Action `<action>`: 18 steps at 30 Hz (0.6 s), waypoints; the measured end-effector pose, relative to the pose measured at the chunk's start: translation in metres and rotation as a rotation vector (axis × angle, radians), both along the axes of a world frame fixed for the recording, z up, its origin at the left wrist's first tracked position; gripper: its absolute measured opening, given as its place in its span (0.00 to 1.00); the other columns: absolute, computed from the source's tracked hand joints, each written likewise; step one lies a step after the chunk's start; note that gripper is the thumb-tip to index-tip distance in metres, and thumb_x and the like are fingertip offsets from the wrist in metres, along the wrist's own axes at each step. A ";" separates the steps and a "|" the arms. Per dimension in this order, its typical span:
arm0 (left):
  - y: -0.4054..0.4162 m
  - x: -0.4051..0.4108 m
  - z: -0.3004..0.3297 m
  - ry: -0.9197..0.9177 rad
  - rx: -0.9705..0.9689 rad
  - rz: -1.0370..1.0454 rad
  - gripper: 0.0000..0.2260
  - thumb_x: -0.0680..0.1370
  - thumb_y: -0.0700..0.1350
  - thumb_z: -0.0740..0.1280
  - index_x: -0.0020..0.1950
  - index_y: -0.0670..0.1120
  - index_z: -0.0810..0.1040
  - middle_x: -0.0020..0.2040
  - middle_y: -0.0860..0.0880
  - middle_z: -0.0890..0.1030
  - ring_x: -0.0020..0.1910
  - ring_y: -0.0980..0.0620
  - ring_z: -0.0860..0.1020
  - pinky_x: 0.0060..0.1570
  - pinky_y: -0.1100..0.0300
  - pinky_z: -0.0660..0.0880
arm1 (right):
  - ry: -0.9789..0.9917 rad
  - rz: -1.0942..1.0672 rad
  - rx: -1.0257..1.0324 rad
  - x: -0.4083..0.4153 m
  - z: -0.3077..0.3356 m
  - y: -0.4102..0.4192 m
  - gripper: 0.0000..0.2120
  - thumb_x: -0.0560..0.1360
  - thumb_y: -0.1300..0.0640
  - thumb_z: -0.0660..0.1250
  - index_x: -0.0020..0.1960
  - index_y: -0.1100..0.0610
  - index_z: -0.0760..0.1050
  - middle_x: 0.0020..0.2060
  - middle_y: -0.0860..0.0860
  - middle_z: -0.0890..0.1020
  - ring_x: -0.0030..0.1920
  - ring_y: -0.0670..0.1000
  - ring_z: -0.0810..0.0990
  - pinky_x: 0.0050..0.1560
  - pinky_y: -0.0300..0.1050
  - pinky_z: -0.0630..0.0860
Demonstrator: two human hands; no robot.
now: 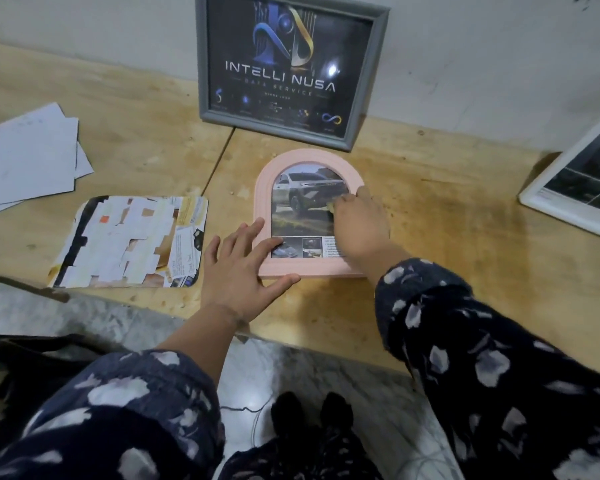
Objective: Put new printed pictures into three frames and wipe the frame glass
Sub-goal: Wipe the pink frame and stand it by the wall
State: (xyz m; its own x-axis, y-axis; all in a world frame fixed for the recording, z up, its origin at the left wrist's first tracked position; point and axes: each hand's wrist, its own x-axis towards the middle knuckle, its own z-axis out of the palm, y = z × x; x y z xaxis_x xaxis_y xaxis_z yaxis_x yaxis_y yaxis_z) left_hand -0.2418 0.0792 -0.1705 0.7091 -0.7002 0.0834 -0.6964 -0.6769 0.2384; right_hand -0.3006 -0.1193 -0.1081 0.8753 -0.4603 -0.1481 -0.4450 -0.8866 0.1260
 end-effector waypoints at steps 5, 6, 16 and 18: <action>0.000 0.002 0.002 0.011 0.008 0.001 0.30 0.70 0.75 0.51 0.68 0.64 0.68 0.76 0.55 0.61 0.74 0.50 0.59 0.72 0.43 0.52 | 0.072 -0.044 0.037 -0.027 0.001 0.031 0.13 0.76 0.64 0.56 0.57 0.58 0.73 0.54 0.55 0.77 0.61 0.57 0.69 0.58 0.48 0.65; 0.000 0.001 0.003 0.015 0.006 -0.002 0.30 0.70 0.75 0.52 0.68 0.64 0.68 0.76 0.55 0.61 0.75 0.50 0.59 0.72 0.43 0.51 | 0.071 -0.050 0.038 -0.032 0.001 0.036 0.13 0.76 0.65 0.55 0.56 0.58 0.74 0.53 0.55 0.78 0.60 0.57 0.69 0.57 0.48 0.65; 0.000 0.001 0.004 -0.002 0.023 -0.008 0.31 0.70 0.75 0.50 0.68 0.63 0.68 0.76 0.55 0.61 0.74 0.49 0.60 0.72 0.43 0.53 | 0.077 -0.312 0.207 -0.025 0.025 0.044 0.05 0.75 0.63 0.61 0.47 0.57 0.75 0.50 0.54 0.82 0.51 0.56 0.80 0.47 0.45 0.74; -0.001 0.000 0.003 0.002 0.015 -0.010 0.32 0.70 0.75 0.50 0.68 0.62 0.68 0.76 0.54 0.61 0.74 0.48 0.60 0.72 0.43 0.52 | 0.042 -0.306 0.247 -0.021 0.025 0.048 0.09 0.75 0.62 0.61 0.52 0.57 0.78 0.52 0.55 0.81 0.53 0.56 0.80 0.50 0.46 0.74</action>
